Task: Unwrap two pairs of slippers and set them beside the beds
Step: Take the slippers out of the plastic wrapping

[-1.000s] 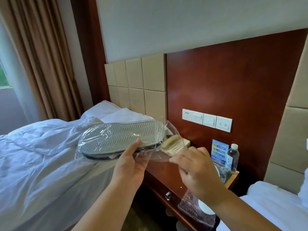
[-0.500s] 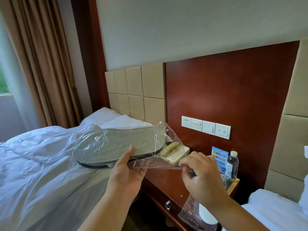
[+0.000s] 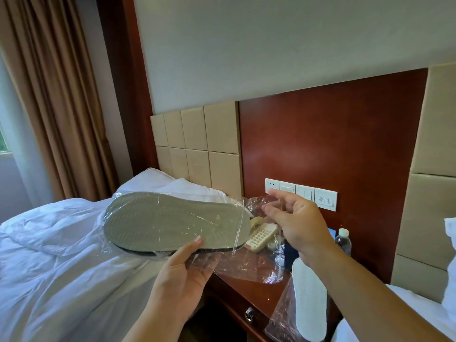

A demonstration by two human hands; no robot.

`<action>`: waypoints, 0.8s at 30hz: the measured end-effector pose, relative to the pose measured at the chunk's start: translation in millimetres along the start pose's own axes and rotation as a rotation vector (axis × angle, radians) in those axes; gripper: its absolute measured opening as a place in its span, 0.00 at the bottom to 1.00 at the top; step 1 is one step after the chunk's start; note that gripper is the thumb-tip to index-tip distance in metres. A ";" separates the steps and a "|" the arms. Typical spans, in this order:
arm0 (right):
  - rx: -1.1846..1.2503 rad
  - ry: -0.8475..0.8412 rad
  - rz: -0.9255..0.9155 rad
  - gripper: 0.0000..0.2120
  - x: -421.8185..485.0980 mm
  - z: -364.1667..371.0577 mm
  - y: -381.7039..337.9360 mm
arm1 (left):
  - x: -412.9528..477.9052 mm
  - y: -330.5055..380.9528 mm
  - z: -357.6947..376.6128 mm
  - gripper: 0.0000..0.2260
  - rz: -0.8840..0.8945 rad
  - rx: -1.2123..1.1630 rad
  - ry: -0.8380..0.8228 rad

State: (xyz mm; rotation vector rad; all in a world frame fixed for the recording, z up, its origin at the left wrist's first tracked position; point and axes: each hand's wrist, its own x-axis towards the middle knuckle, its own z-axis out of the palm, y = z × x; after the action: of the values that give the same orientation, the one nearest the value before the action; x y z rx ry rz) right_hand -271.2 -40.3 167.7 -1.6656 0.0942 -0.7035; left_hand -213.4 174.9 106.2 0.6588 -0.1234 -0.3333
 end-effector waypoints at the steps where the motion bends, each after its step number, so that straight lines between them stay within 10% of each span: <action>1: 0.095 0.018 0.039 0.17 2.1 -1.2 -0.2 | 0.1 0.6 -2.0 0.05 -0.002 -0.005 -0.007; 9: 0.072 0.236 -0.002 0.14 -3.9 -1.5 15.0 | 0.2 -1.3 -7.4 0.11 -0.048 0.035 -0.037; 12: -0.337 0.425 -0.314 0.16 -12.8 -1.7 13.7 | -1.4 -3.2 -6.6 0.11 -0.046 0.013 -0.005; 15: -0.640 0.221 -0.578 0.11 -25.1 5.4 5.7 | -3.8 -5.2 -2.7 0.18 -0.040 0.010 0.055; 19: -0.691 -0.125 -0.124 0.17 -27.9 12.7 5.8 | -6.5 -7.6 5.4 0.16 -0.012 0.039 0.068; 24: -0.279 -0.177 0.148 0.20 -25.0 12.2 12.8 | -11.1 -6.7 9.6 0.12 -0.063 0.036 0.020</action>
State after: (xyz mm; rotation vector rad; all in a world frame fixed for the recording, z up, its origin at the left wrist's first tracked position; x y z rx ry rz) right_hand -281.4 -21.8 145.5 -1.9577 0.1942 -0.4434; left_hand -227.7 168.2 109.5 0.7026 -0.0895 -0.3853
